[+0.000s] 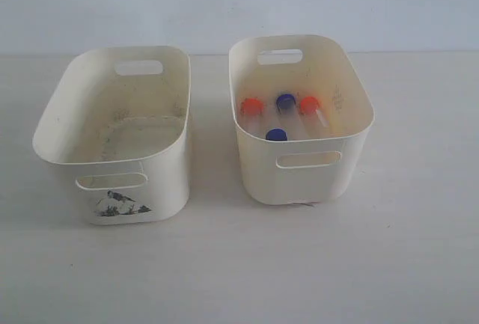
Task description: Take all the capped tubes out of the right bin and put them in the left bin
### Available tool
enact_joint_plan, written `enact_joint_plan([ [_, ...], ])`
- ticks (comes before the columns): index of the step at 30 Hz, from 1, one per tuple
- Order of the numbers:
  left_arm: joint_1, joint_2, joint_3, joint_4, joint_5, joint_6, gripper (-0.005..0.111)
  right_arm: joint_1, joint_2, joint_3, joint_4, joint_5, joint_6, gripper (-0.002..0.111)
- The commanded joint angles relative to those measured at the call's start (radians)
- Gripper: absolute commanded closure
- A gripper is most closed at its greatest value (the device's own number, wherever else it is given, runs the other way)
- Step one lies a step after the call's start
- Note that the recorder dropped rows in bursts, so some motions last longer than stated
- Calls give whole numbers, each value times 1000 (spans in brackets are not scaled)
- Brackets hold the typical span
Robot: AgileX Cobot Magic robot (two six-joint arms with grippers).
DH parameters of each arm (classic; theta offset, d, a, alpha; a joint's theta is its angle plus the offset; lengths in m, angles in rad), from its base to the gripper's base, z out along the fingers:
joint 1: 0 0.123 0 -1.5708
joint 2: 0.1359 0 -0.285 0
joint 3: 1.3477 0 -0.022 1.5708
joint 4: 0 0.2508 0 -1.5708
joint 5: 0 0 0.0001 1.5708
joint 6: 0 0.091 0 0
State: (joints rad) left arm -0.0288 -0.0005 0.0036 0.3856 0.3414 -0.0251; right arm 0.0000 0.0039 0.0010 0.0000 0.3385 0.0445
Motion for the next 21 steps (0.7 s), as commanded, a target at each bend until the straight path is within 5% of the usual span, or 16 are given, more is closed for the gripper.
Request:
enact_joint_plan([
  [1, -4, 0, -4, -3, -3, -10, 102, -1, -4, -1, 0, -7, 0, 109],
  [14, -4, 0, -4, -3, -3, -10, 102, -1, -4, -1, -7, -54, -3, 109],
  [21, -4, 0, -4, -3, -3, -10, 102, -1, -4, -1, -7, -328, -3, 109],
])
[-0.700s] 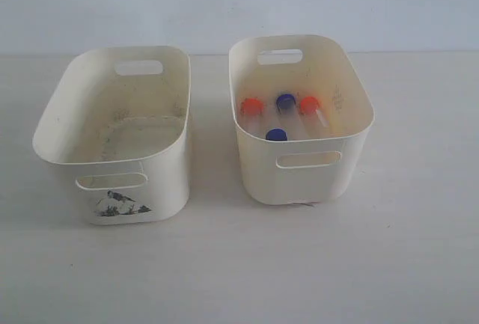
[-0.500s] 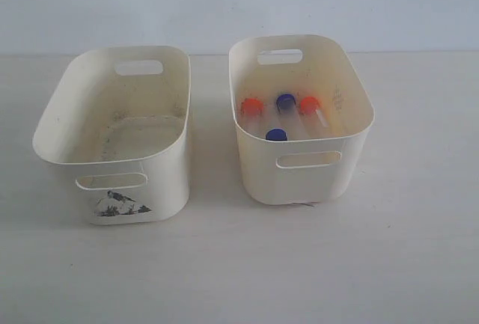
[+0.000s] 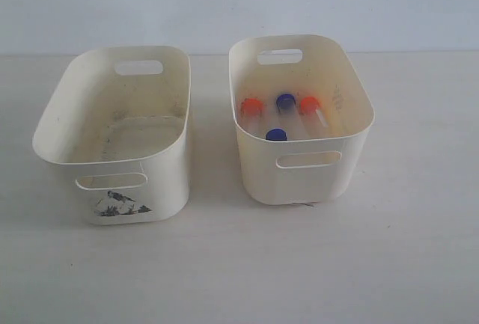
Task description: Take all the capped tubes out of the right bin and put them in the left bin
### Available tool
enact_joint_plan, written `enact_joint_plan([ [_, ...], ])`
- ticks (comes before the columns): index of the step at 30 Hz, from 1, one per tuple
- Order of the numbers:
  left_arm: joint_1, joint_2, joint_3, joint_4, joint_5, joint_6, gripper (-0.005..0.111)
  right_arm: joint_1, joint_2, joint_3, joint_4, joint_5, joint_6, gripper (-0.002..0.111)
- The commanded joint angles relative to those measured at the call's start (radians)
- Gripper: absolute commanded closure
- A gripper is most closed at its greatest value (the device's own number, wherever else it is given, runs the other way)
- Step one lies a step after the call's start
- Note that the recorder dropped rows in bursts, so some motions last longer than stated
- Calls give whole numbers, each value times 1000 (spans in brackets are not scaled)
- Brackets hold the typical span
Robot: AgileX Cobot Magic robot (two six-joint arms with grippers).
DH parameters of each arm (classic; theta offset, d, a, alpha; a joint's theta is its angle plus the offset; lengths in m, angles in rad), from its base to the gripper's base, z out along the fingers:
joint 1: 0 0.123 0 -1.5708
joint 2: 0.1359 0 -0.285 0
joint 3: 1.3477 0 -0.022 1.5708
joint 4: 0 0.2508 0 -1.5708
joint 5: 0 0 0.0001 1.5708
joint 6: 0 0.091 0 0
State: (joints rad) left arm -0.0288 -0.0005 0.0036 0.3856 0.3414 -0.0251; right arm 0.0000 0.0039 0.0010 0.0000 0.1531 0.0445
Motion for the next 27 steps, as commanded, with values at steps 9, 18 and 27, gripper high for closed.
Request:
enact_joint_plan([
  [9, -4, 0, -4, -3, -3, -10, 102, -1, -4, -76, -7, -462, -3, 109],
  [18, -4, 0, -4, -3, -3, -10, 102, -1, 224, -371, -7, -26, -9, 109],
  [27, -4, 0, -4, -3, -3, -10, 102, -1, 349, -385, -7, -101, -2, 109],
])
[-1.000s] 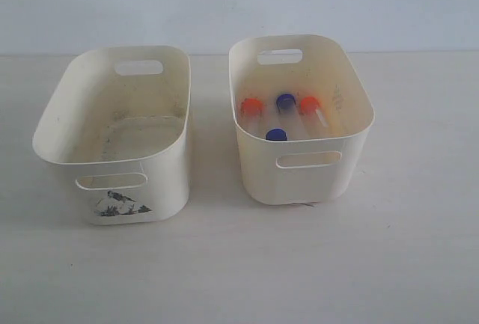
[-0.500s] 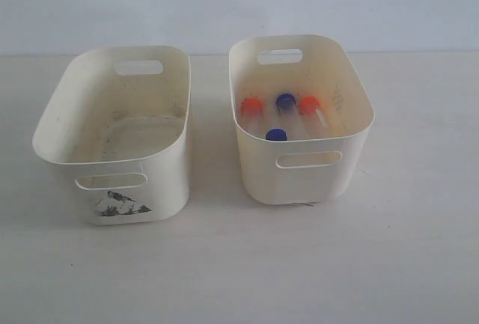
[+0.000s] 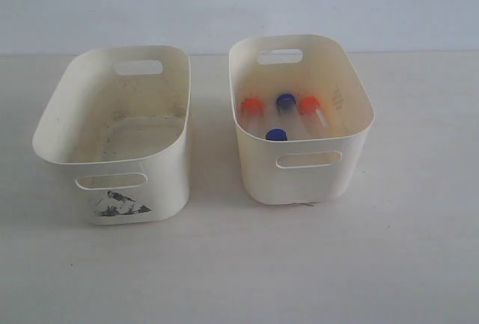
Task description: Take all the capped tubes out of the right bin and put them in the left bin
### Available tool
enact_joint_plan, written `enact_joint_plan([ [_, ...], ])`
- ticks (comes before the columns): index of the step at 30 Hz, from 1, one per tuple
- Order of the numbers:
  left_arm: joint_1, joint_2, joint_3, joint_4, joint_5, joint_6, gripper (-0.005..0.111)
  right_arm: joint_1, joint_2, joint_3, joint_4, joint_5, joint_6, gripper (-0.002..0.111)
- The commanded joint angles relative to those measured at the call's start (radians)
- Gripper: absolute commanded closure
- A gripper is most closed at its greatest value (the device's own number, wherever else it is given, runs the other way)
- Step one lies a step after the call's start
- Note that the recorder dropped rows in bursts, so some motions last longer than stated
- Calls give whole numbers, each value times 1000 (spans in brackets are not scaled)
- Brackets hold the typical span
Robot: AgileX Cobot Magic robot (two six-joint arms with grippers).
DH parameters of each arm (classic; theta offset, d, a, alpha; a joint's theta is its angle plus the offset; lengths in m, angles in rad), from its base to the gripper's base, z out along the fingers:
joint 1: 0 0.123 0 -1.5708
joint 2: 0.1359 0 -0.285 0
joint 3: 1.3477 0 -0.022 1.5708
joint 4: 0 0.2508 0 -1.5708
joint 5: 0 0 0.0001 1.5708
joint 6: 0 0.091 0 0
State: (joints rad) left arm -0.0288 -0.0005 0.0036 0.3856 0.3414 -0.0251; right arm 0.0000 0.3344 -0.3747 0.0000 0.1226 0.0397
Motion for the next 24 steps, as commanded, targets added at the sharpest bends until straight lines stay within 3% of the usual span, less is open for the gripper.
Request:
enact_joint_plan([
  [1, -4, 0, -4, -3, -3, -10, 102, -1, 18, -9, 0, -91, 5, 109],
  [10, -4, 0, -4, -3, -3, -10, 102, -1, 64, -9, 0, -135, 12, 109],
  [19, -4, 0, -4, -3, -3, -10, 102, -1, 407, -17, -7, -336, 28, 109],
  [22, -4, 0, -4, -3, -3, -10, 102, 26, 531, -77, -23, -275, 67, 109],
  [24, -4, 0, -4, -3, -3, -10, 102, 98, 607, -151, -53, -190, 57, 109],
])
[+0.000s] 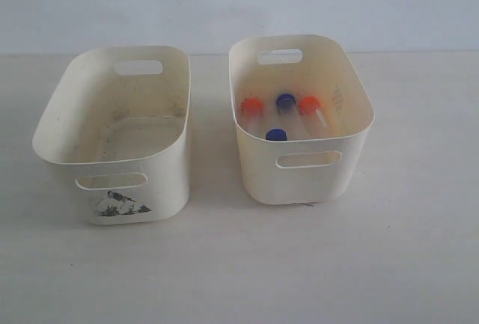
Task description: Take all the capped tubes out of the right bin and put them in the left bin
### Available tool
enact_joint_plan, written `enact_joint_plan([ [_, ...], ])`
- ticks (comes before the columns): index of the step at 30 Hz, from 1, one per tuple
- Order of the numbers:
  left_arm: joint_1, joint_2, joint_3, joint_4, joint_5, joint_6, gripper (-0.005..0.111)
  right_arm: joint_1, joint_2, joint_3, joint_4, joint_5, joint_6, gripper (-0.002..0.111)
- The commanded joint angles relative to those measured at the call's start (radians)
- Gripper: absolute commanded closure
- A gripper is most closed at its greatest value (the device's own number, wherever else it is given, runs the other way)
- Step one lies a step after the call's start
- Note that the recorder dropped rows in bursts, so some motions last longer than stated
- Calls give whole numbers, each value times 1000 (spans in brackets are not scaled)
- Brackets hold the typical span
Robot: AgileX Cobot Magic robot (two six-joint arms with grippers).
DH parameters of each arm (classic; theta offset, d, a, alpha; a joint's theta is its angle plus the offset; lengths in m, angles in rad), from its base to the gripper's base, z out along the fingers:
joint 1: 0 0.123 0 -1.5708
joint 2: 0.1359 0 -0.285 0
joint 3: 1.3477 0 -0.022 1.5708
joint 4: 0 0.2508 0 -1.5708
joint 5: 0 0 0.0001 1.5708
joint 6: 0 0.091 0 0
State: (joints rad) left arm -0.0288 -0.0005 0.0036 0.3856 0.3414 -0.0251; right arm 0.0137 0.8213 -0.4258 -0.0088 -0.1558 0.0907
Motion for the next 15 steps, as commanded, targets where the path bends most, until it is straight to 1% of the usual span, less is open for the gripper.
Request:
enact_joint_plan([
  [1, -4, 0, -4, -3, -3, -10, 102, 120, 157, -142, -52, 116, -1, 109],
  [4, -4, 0, -4, -3, -3, -10, 102, 246, 264, -275, -47, 190, 6, 109],
  [6, -4, 0, -4, -3, -3, -10, 102, 303, 354, -394, -21, 288, 41, 109],
  [8, -4, 0, -4, -3, -3, -10, 102, 327, 447, -518, -21, 425, 76, 109],
  [12, -4, 0, -4, -3, -3, -10, 102, 329, 671, -818, -21, 750, 161, 109],
  [15, -4, 0, -4, -3, -3, -10, 102, 329, 813, -1001, -21, 931, 173, 109],
])
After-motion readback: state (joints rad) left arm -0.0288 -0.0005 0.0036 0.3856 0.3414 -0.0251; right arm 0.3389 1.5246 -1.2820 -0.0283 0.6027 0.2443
